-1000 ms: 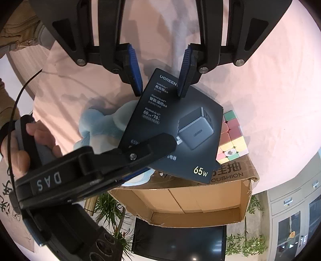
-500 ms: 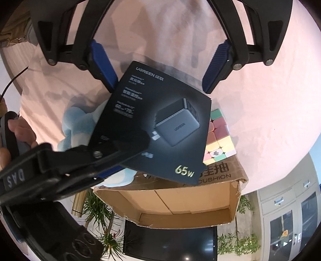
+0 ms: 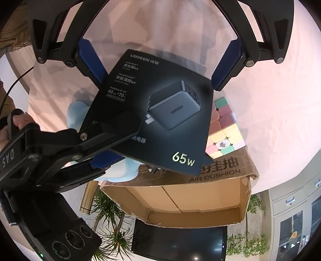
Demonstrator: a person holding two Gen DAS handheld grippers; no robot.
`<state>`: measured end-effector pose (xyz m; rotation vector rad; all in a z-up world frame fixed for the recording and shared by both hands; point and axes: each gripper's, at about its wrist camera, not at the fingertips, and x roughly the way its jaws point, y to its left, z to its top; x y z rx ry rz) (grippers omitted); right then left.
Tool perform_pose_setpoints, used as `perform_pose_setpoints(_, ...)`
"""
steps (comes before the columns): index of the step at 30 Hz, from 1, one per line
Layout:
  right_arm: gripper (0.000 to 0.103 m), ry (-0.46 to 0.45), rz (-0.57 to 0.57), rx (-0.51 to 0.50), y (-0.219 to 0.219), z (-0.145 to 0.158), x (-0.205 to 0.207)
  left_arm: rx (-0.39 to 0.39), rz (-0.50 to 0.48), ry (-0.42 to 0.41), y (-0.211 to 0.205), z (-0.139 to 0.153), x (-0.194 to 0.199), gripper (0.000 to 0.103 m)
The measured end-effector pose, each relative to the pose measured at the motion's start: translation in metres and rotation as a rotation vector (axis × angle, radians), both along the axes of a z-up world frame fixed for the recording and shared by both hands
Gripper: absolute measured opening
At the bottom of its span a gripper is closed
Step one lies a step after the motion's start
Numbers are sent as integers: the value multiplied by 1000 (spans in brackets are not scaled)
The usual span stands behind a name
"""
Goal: Organize objects
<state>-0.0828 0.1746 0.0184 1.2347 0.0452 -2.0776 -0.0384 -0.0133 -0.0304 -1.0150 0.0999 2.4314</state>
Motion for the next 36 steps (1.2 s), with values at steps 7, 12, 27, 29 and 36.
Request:
perform_pose_setpoints(7, 44, 0, -23, 2, 1, -1, -4, -41, -29, 36, 10, 6, 7, 79)
perform_pose_setpoints(12, 44, -5, -22, -1, 1, -1, -5, -17, -33, 20, 5, 7, 4, 80)
perform_pose_setpoints(27, 44, -19, 1, -14, -2, -2, -5, -82, -19, 28, 7, -1, -1, 102)
perform_pose_setpoints(29, 44, -21, 2, -20, -1, -2, -3, -44, -26, 46, 4, 4, 0, 102)
perform_pose_setpoints(36, 44, -32, 2, -33, 0, -3, -5, -13, -37, 57, 2, 12, 0, 100)
